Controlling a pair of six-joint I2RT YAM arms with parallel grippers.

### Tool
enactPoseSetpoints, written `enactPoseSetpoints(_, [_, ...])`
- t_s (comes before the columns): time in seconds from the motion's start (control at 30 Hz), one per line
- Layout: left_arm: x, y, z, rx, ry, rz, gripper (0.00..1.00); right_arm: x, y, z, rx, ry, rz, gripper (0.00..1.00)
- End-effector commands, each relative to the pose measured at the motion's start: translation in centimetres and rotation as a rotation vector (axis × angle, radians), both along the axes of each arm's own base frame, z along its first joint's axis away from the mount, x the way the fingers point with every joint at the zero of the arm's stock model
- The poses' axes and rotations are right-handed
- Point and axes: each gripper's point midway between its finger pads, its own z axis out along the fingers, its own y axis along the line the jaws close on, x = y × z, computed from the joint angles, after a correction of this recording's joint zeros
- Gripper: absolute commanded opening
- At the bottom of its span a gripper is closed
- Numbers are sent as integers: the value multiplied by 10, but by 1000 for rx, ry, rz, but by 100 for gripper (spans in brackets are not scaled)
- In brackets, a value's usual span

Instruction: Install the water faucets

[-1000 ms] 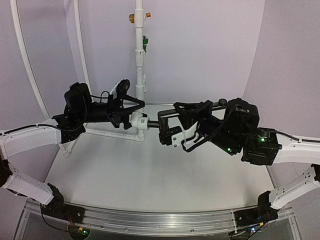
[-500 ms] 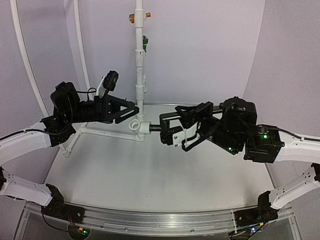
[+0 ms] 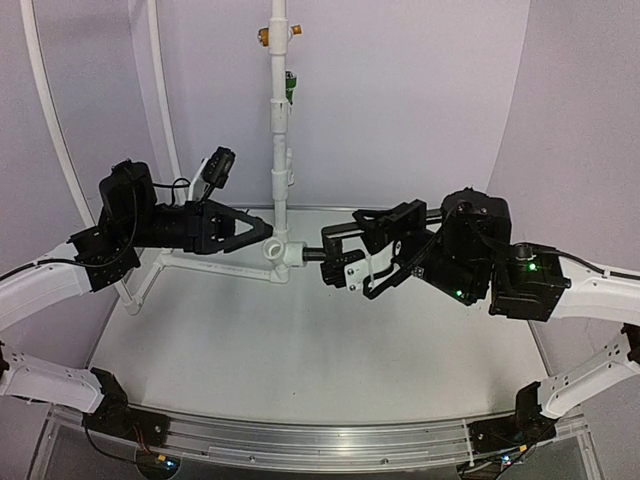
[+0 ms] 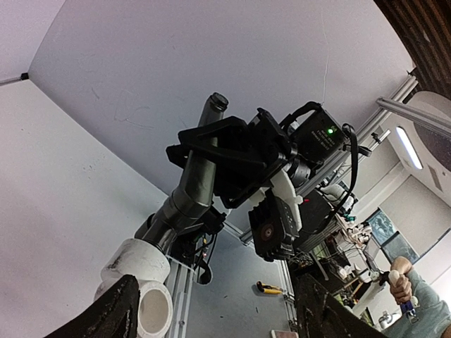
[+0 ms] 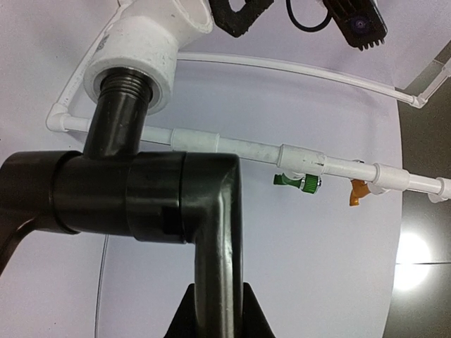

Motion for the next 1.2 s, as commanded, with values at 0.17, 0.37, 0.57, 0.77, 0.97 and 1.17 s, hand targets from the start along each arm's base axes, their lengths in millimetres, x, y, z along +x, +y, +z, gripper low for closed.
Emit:
enactPoseSetpoints(0.17, [11,5,26,-7,-83,95,77,-8,-8,58,166,-84,38,0])
enactPoseSetpoints(0.37, [10,-1,18,18,-55,50,73,-5,-7,70,203,-82,20,0])
enactPoseSetpoints(0.57, [-6,-2,18,3,-59,-28,64,-3,-8,71,200,-92,5,0])
enactPoseSetpoints(0.77, [-20,-4,16,21,-71,-79,59,-2,-8,75,211,-90,-3,0])
enactPoseSetpoints(0.97, [-22,-8,2,64,-58,-90,57,0,-8,89,243,-97,-14,0])
enactPoseSetpoints(1.17, [-18,-10,-12,108,-45,-66,56,1,-8,101,289,-87,-15,0])
